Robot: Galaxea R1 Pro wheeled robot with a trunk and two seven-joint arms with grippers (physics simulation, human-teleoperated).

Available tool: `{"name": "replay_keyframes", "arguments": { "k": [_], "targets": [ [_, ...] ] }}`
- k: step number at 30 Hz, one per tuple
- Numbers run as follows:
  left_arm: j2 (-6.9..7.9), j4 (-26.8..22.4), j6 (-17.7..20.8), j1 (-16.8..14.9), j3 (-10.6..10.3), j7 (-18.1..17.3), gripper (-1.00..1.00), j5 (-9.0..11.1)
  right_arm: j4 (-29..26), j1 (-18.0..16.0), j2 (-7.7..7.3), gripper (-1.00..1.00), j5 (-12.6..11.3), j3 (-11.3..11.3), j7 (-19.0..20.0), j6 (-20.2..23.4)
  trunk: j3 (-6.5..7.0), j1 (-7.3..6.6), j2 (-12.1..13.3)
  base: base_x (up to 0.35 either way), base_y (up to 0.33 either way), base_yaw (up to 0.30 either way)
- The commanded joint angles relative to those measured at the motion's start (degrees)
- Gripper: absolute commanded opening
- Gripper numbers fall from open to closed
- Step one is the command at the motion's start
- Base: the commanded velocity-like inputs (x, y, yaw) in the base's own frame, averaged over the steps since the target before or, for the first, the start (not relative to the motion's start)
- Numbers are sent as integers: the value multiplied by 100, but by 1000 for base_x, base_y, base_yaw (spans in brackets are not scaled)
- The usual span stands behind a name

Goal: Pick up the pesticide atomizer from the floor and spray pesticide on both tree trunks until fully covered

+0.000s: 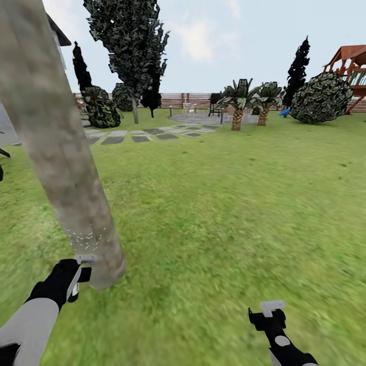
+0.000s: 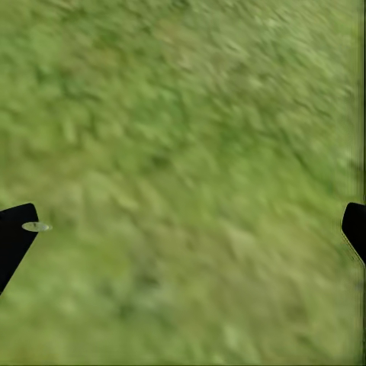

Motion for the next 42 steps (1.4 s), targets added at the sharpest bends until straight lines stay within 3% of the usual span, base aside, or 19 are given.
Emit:
{"name": "replay_keyframes", "arguments": {
  "k": [1, 10, 34, 42],
  "targets": [
    [-6, -8, 27, -4, 14, 3, -100, -21, 10, -5, 1, 100, 60, -37, -16, -23, -5, 0, -2, 78, -277, 0],
    [-11, -24, 27, -4, 18, 9, -100, -14, 14, -5, 7, 100, 60, -38, -16, -23, -5, 0, -2, 102, -276, 34],
    [-50, -120, 66, -23, 72, -60, -100, 48, 15, -5, 9, 100, 60, -37, -16, -15, -5, 0, -2, 126, -252, 270],
    [-83, -594, 294, -122, 35, -67, -100, 51, 6, -5, -27, 100, 52, -45, -25, -23, -5, 0, -2, 28, -20, 107]
  ]
}}
